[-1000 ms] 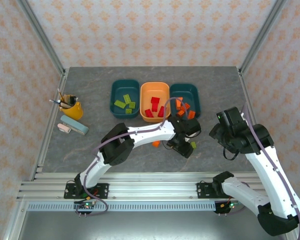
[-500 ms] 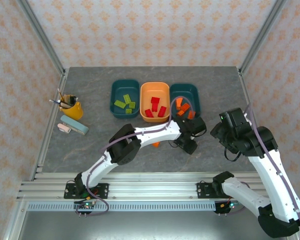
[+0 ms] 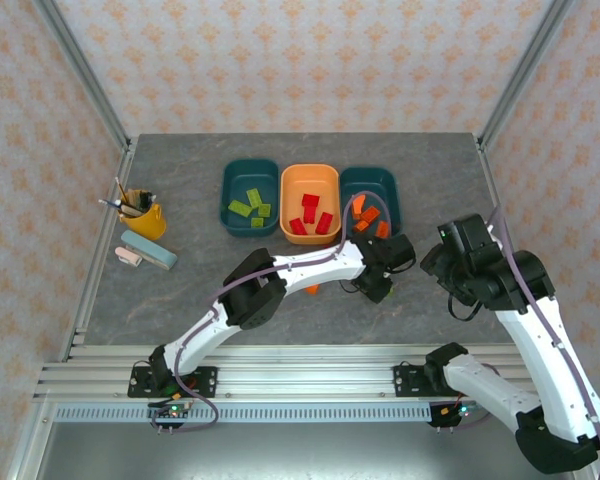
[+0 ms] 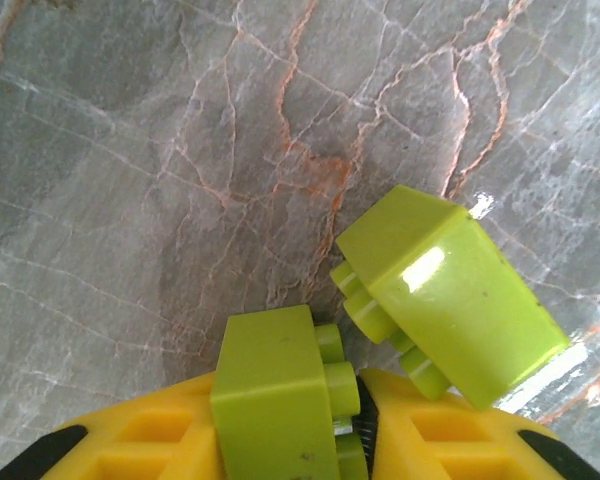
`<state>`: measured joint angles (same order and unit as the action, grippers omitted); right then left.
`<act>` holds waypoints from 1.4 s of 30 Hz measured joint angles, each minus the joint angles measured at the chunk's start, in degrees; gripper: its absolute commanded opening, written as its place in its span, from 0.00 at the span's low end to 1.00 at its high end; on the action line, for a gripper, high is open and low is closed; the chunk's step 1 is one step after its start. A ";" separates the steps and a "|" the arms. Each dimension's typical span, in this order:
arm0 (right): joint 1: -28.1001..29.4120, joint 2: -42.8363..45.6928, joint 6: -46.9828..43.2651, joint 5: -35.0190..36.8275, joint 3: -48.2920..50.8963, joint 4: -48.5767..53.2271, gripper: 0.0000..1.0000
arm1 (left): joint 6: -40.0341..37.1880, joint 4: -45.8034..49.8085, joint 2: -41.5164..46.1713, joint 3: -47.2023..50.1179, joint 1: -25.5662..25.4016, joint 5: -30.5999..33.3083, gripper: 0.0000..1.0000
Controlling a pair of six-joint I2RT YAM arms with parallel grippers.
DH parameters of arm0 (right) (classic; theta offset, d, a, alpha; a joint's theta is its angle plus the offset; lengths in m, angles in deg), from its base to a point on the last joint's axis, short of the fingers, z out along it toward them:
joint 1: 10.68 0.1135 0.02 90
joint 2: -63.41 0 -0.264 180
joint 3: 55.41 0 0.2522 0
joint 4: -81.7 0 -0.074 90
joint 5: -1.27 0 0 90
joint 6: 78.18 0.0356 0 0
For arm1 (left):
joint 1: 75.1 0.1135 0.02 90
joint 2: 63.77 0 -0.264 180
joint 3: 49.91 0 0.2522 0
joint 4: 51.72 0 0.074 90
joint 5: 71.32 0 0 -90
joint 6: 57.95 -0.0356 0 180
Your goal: Sort the legos into containers by color
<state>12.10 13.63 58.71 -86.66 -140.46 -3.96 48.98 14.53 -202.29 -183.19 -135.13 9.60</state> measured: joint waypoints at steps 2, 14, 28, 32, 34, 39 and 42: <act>0.00 -0.31 -0.15 -0.13 0.00 0.00 0.63 | -0.13 0.13 0.00 0.00 0.00 0.50 0.33; 0.00 -1.03 -5.46 -5.01 -1.22 -5.73 0.64 | 4.35 -1.03 15.30 15.69 3.41 1.20 0.32; 10.91 -21.16 -11.85 -18.97 -3.52 -29.33 0.64 | 11.19 -2.75 32.37 22.69 31.67 2.54 0.33; 12.96 -28.06 -11.87 -20.17 -6.03 -35.54 0.64 | 12.20 -2.64 25.88 18.23 37.44 3.89 0.33; 13.07 -30.60 -11.87 -20.17 -7.50 -37.18 0.64 | 13.20 -2.80 21.79 15.30 39.21 4.20 0.33; 13.07 -34.23 -11.87 -20.35 -10.19 -39.28 0.64 | 15.19 -2.86 11.26 6.36 42.36 3.52 0.35; 13.07 -34.62 -11.85 -20.46 -10.23 -39.63 0.64 | 15.85 -2.60 5.35 0.02 43.78 2.95 0.37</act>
<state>25.17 -20.99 46.86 -107.12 -150.69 -43.59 64.83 11.93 -196.94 -183.17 -91.35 12.55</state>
